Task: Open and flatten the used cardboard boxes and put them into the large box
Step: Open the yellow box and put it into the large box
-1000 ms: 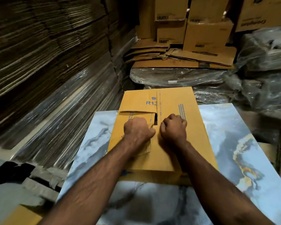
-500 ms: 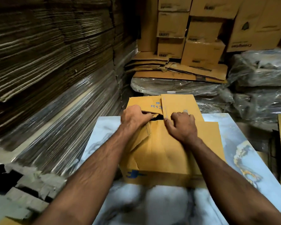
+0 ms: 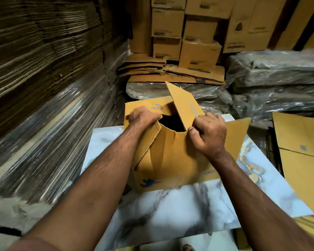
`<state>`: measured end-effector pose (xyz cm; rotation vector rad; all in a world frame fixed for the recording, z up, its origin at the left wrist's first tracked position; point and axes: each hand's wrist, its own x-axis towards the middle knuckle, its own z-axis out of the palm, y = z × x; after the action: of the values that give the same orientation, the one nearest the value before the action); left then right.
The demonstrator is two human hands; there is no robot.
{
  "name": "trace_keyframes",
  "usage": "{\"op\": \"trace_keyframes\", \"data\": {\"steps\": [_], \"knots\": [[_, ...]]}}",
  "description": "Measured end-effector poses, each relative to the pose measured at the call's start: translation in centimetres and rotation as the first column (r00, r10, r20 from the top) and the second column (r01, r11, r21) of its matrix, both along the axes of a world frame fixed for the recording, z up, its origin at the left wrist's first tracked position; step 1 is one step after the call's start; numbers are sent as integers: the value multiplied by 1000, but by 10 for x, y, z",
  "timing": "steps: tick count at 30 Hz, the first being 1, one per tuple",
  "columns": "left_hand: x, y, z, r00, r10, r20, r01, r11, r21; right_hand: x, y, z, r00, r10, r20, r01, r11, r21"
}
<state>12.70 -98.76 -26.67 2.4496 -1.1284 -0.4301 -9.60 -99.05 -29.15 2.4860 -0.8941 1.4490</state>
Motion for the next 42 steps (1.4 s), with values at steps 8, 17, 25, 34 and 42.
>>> {"op": "trace_keyframes", "data": {"steps": [8, 17, 25, 34, 42], "knots": [[-13, 1, -1, 999, -30, 35, 29, 999, 17, -22, 45, 3, 998, -37, -54, 38, 999, 13], [-3, 11, -3, 987, -65, -145, 66, 998, 7, -33, 60, 33, 890, -12, -456, 188, 920, 343], [5, 50, -40, 838, -338, -428, 504, 779, 373, -21, 66, 12, 692, 391, -606, 359, 542, 760], [-1, 75, -81, 783, -598, -172, 603, 660, 449, -32, 72, -118, 546, 357, -758, 527, 558, 642], [-13, 75, -90, 806, -587, -83, 545, 678, 493, -4, 50, -68, 839, 135, -527, 315, 668, 674]]}}
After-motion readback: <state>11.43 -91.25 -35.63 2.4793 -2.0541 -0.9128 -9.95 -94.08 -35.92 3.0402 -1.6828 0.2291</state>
